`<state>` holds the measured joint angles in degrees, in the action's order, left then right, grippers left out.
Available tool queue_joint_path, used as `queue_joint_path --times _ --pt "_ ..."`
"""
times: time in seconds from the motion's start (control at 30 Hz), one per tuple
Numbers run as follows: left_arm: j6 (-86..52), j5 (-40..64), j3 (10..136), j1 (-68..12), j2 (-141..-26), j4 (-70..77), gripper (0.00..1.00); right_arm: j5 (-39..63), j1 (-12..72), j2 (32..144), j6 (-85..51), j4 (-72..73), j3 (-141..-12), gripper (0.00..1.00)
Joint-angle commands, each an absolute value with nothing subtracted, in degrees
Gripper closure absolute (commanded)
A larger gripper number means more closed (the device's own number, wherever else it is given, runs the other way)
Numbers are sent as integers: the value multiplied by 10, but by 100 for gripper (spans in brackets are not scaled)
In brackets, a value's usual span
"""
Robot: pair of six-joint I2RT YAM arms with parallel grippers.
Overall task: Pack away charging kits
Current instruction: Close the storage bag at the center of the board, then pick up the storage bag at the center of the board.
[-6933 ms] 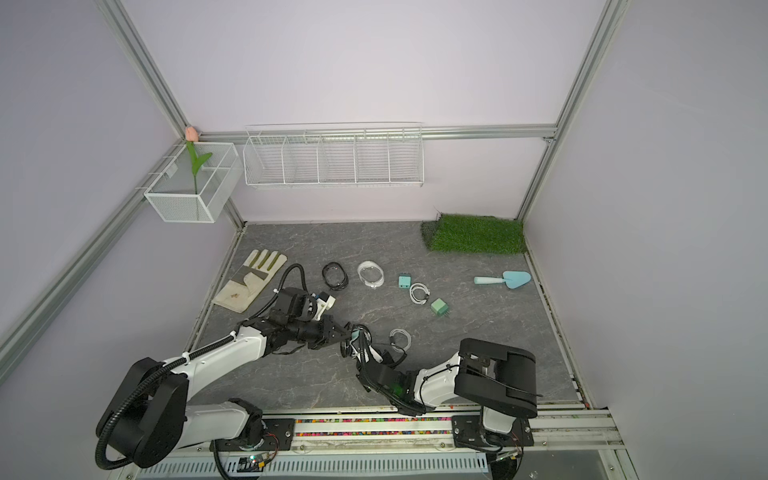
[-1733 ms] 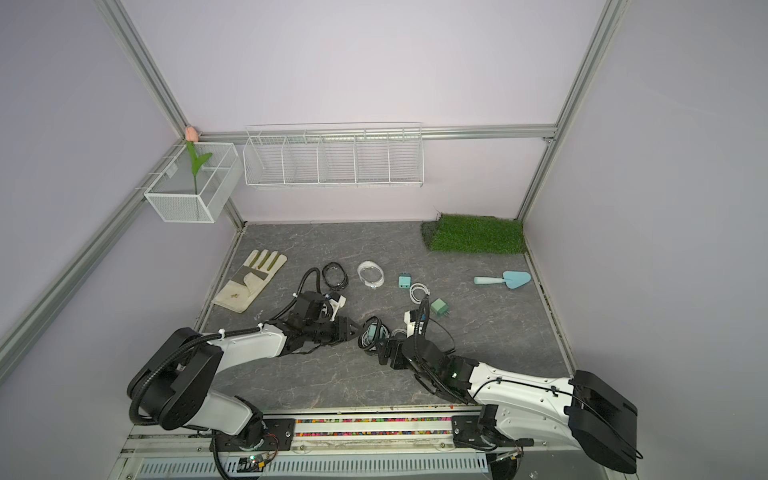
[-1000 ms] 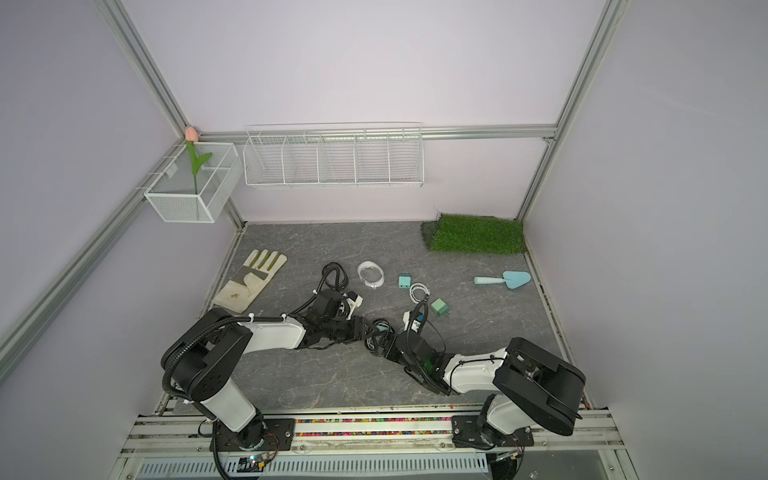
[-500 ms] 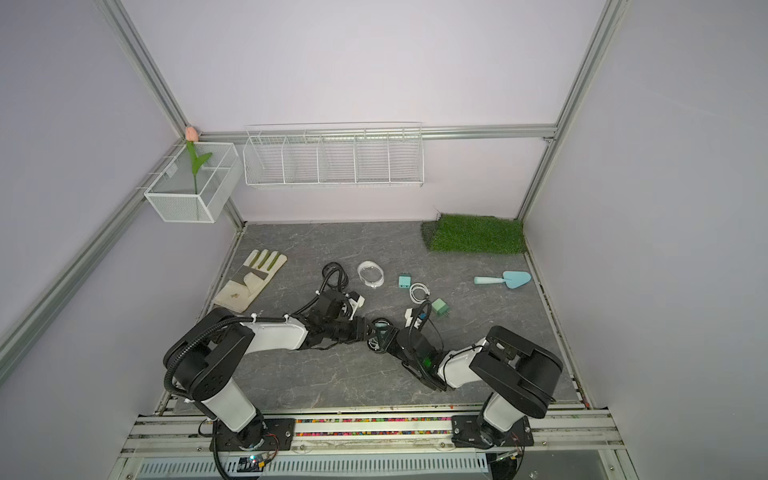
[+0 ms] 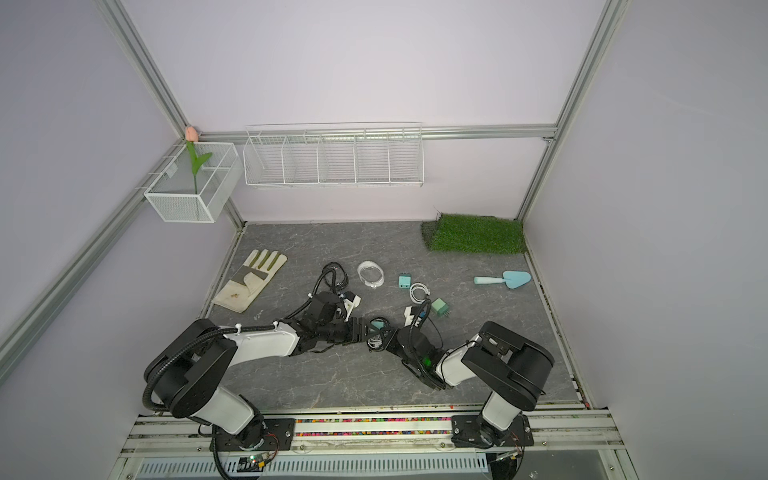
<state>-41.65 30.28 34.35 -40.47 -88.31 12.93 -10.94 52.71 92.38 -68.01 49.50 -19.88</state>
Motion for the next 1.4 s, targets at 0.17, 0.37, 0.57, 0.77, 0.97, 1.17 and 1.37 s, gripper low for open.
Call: queue_joint_path --times 0.17,0.37,0.57,0.77,0.97,1.17,1.37 --pt "-446 207 272 -365 -671 136 20 -141 543 717 -506 353 -199 93" --pt "-480 324 243 -361 -571 256 11 -68 548 610 -397 370 -203 94" --pt "-482 319 210 -380 -488 371 11 -33 561 592 -375 362 -243 94" --pt "-423 278 238 -425 -487 320 11 -12 569 589 -365 406 -276 94" --pt "-408 260 259 -424 -489 319 16 11 569 572 -330 361 -327 94" --pt "-389 213 275 -422 -473 268 11 7 569 511 -285 300 -350 94" --pt "-389 250 292 -422 -496 291 9 1 569 510 -276 293 -367 94"
